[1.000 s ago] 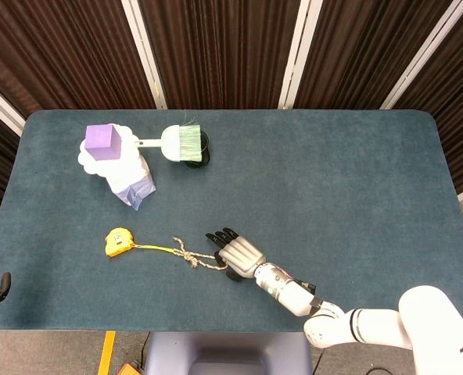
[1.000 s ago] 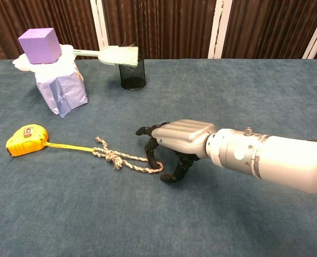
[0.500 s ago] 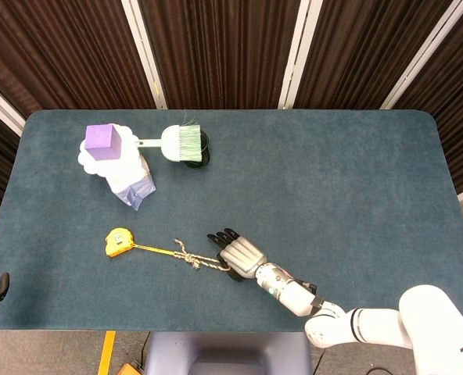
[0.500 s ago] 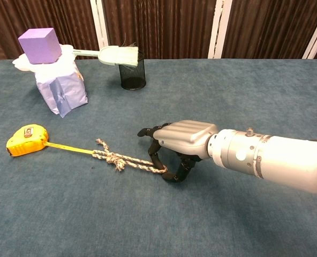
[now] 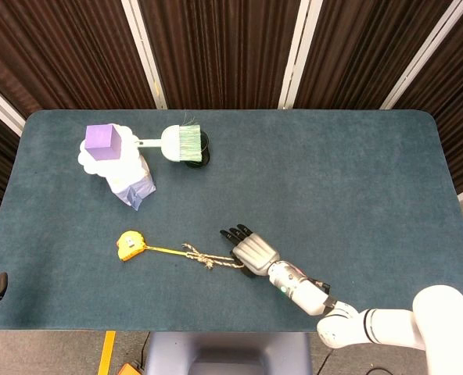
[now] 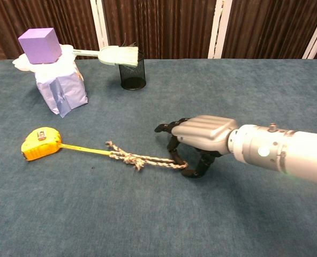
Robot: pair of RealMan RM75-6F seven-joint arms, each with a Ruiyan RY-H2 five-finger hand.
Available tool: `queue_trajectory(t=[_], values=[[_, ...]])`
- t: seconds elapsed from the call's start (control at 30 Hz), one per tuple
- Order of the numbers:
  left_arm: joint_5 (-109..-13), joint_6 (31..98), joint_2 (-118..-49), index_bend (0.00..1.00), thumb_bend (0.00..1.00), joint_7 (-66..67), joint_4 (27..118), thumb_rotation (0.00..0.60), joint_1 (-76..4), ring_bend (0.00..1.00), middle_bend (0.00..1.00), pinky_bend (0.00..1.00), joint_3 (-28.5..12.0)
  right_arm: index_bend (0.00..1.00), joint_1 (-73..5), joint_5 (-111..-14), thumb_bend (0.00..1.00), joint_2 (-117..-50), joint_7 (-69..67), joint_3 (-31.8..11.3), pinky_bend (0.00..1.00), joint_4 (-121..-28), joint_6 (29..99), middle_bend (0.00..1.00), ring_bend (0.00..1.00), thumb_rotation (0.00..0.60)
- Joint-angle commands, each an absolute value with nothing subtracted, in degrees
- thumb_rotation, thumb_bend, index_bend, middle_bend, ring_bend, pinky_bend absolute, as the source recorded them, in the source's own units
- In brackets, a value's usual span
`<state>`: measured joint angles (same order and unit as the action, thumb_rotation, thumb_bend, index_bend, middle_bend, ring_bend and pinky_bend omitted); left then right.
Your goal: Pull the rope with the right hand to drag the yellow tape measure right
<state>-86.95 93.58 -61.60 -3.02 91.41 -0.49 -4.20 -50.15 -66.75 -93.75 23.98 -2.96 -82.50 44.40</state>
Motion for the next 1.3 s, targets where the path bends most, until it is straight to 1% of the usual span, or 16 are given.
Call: queue_trajectory(t=[0.03, 0.4, 0.6, 0.97, 1.3], values=[[-87.0, 93.6, -61.6, 0.04, 0.47, -3.1, 91.4, 0.600, -0.4, 0.00, 0.00, 0.07, -4.2, 0.72, -49.1, -66.7, 0.47, -91.7, 23.8, -2.4, 0.00, -83.3, 45.3, 0.02, 0.00, 0.600], [-87.3, 93.4, -61.6, 0.04, 0.47, -1.9, 92.3, 0.600, -0.5, 0.00, 0.00, 0.07, -3.9, 0.73, -43.2, -67.5, 0.47, -81.5, 20.1, 0.3, 0.00, -84.9, 49.4, 0.02, 0.00, 0.600], [-87.1, 92.4, -62.1, 0.04, 0.47, -0.8, 92.2, 0.600, -1.1, 0.00, 0.00, 0.07, -4.1, 0.73, -39.0, -68.6, 0.47, -76.4, 15.5, 2.3, 0.00, -83.4, 51.1, 0.02, 0.00, 0.600], [-87.2, 92.1, -62.1, 0.04, 0.47, -0.8, 92.2, 0.600, -1.2, 0.00, 0.00, 0.07, -3.9, 0.73, -30.8, -68.9, 0.48, -69.8, 2.4, 3.0, 0.00, -75.1, 53.9, 0.02, 0.01, 0.600], [-87.0, 91.9, -62.3, 0.04, 0.47, 0.1, 92.4, 0.600, -1.4, 0.00, 0.00, 0.07, -3.9, 0.73, -25.7, -69.6, 0.48, -67.6, -5.4, 2.7, 0.00, -67.9, 54.1, 0.02, 0.01, 0.600]])
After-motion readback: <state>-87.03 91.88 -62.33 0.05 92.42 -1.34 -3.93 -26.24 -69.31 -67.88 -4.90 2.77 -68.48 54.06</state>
